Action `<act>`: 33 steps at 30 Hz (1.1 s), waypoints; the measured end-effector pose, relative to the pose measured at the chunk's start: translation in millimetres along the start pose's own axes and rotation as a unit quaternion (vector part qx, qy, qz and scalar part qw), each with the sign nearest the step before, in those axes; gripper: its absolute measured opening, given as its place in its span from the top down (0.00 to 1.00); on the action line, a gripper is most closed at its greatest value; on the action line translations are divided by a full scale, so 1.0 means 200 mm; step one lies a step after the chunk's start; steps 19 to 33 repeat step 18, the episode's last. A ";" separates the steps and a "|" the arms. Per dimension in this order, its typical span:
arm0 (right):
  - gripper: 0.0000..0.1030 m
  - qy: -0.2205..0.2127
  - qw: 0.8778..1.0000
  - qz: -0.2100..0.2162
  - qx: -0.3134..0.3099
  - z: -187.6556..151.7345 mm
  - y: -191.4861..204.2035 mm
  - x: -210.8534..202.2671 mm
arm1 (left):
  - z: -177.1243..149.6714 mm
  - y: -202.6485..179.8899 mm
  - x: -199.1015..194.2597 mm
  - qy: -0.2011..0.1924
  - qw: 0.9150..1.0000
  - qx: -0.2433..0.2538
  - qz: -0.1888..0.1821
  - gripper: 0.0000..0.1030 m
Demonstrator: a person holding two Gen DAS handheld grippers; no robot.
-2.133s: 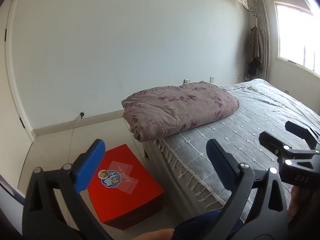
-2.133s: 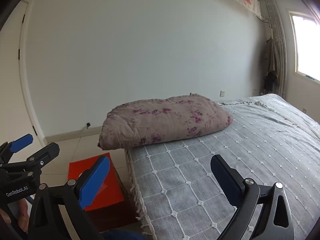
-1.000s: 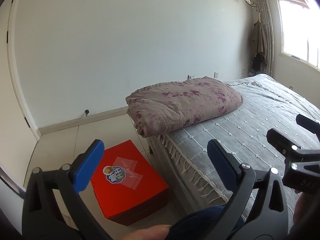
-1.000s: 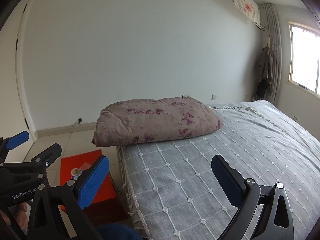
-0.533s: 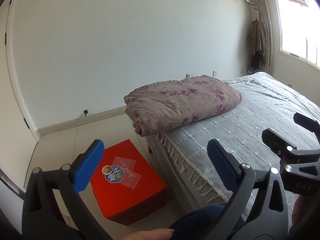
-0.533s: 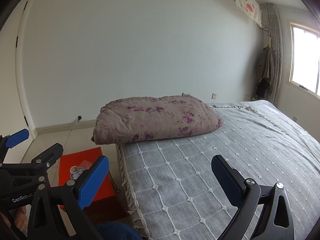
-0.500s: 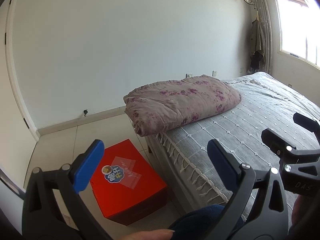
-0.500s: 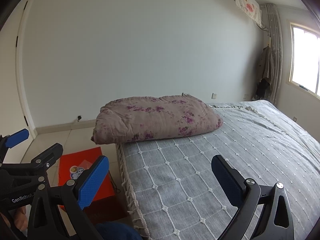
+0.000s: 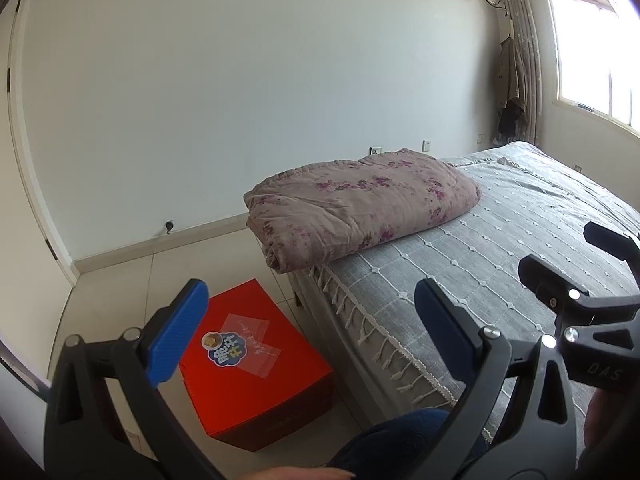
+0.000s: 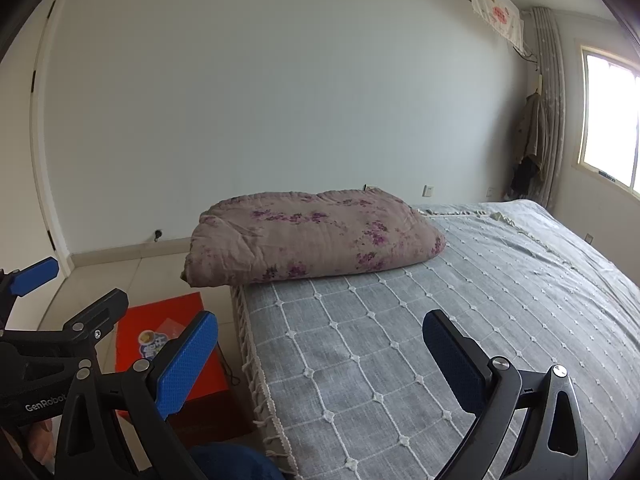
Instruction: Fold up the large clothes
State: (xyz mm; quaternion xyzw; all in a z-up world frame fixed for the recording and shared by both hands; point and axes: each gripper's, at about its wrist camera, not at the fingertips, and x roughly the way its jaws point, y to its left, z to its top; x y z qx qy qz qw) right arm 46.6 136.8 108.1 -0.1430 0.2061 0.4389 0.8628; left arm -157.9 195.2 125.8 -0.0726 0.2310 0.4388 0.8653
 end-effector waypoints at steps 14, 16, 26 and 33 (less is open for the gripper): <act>0.00 0.001 1.000 -0.002 0.003 0.00 -0.01 0.00 | 0.00 -0.01 -0.01 -0.004 1.000 0.000 0.001 0.01; 0.00 0.002 1.000 -0.002 0.003 0.00 -0.01 0.00 | 0.00 -0.01 -0.01 -0.004 1.000 0.000 0.001 0.01; 0.00 0.002 1.000 -0.002 0.003 0.00 -0.01 0.00 | 0.00 -0.01 -0.01 -0.004 1.000 0.001 0.000 0.01; 0.00 0.002 1.000 -0.002 0.003 0.00 -0.01 0.00 | 0.00 -0.01 -0.01 -0.004 1.000 0.001 0.000 0.01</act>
